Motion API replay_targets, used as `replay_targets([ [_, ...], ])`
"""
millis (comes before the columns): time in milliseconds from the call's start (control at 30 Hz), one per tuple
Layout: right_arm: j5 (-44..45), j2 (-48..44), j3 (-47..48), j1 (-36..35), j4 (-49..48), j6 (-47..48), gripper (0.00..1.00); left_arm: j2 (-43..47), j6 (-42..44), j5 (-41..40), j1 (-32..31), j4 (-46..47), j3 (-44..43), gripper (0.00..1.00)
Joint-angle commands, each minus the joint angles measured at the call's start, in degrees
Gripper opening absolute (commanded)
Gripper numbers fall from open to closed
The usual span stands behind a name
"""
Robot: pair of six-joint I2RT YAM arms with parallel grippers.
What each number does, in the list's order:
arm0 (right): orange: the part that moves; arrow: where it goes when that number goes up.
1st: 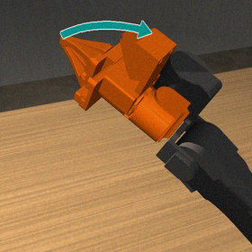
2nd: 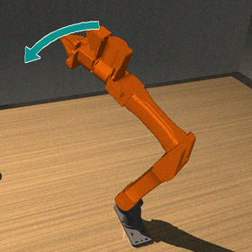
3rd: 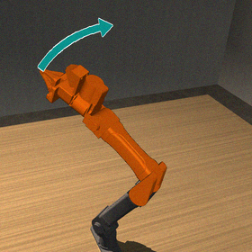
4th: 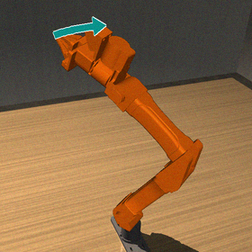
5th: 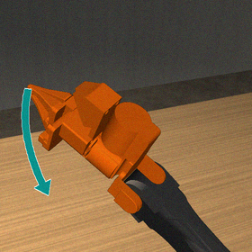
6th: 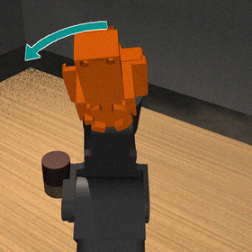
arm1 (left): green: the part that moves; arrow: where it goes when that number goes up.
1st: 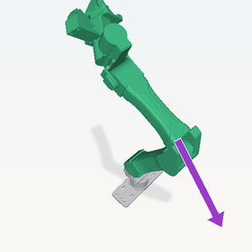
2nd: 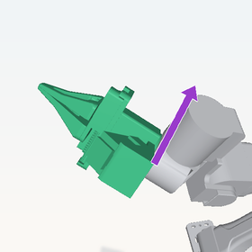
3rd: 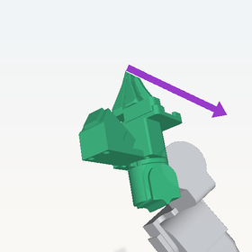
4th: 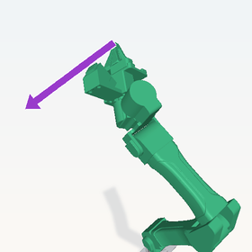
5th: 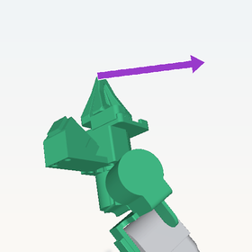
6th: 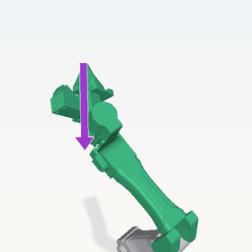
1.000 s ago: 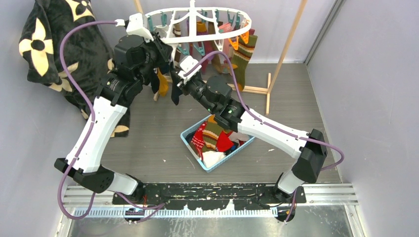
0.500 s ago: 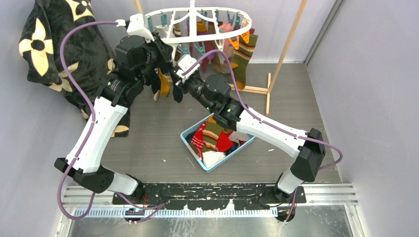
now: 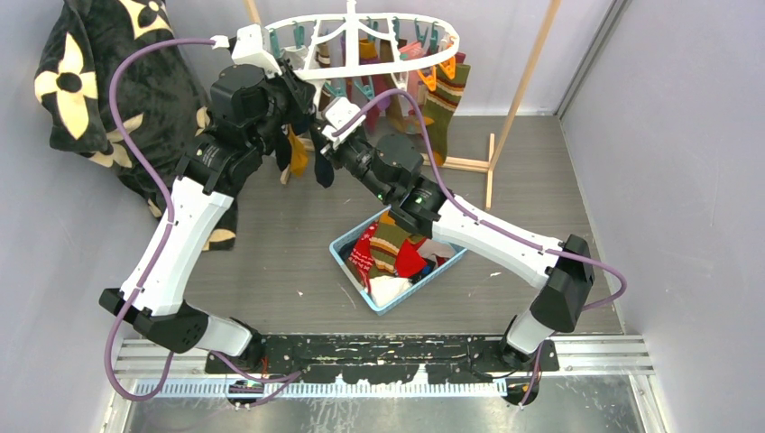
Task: Clip the socks to the hanger
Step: Clamp the sock onto the hanger.
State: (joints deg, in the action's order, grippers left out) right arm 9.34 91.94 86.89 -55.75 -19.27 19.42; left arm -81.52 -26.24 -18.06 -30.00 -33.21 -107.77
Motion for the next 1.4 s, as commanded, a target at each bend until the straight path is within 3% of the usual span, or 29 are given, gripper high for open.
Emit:
replay_targets([
  [0,-0.04,-0.12,3.4,0.33,-3.49,0.82,0.01,1.36,1.13,-1.53,-0.31,1.75,-0.18,0.03],
  [1067,-1.17,1.5,6.37,1.6,-2.59,-2.02,0.01,2.29,2.02,-2.26,-0.33,2.81,0.75,0.06],
  [1133,-1.17,1.23,6.15,1.6,-2.57,-2.02,0.01,2.47,2.09,-2.5,-0.27,2.93,0.99,0.14],
  [1267,-1.55,0.85,6.04,1.61,-2.01,-2.03,0.01,2.82,2.08,-2.74,-0.33,3.33,1.22,0.53],
  [1367,-2.03,0.88,6.09,1.61,-1.54,-2.48,0.01,2.97,2.15,-3.05,-0.32,3.16,1.11,0.64],
])
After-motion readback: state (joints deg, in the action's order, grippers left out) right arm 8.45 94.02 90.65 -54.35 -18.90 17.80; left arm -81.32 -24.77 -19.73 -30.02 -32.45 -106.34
